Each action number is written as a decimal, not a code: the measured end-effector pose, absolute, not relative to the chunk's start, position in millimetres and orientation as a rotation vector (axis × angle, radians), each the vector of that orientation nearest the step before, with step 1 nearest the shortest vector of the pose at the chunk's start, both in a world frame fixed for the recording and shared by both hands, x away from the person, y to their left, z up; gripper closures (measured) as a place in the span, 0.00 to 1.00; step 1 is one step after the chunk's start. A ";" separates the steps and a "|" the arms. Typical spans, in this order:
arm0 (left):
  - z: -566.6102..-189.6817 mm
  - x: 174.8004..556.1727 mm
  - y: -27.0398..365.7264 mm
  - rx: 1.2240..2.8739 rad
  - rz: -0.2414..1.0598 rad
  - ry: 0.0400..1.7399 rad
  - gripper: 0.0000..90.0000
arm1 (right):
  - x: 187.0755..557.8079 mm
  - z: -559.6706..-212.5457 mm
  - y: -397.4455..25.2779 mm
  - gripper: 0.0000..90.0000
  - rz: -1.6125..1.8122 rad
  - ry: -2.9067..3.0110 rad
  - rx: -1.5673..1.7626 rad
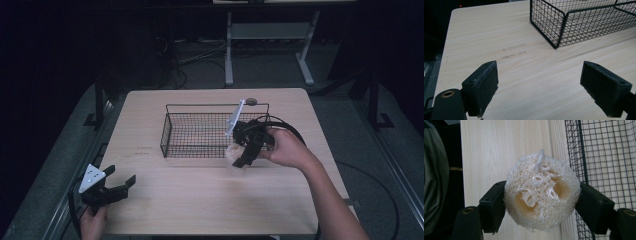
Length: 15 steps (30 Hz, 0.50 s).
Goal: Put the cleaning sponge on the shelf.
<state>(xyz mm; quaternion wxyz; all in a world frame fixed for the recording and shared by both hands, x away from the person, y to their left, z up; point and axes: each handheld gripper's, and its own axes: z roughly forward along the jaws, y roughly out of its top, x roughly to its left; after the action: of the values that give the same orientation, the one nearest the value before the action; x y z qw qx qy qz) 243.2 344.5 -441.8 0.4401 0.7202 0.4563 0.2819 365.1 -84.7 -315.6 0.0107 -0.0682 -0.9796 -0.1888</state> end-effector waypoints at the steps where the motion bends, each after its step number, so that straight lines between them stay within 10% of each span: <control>1: -441.8 243.2 344.5 1.789 0.700 1.133 0.15 | 365.1 -315.6 -84.7 0.31 -0.589 -3.057 -0.213; 15: -441.8 243.3 344.7 1.785 0.698 1.136 0.15 | 376.3 -307.1 -80.5 0.31 -0.604 -3.042 -0.206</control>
<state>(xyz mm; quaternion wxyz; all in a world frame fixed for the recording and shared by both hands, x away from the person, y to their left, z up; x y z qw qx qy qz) 243.3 344.7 -441.8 0.4411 0.7190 0.4575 0.2812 376.3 -80.5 -307.1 0.0166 -0.0663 -0.9786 -0.1943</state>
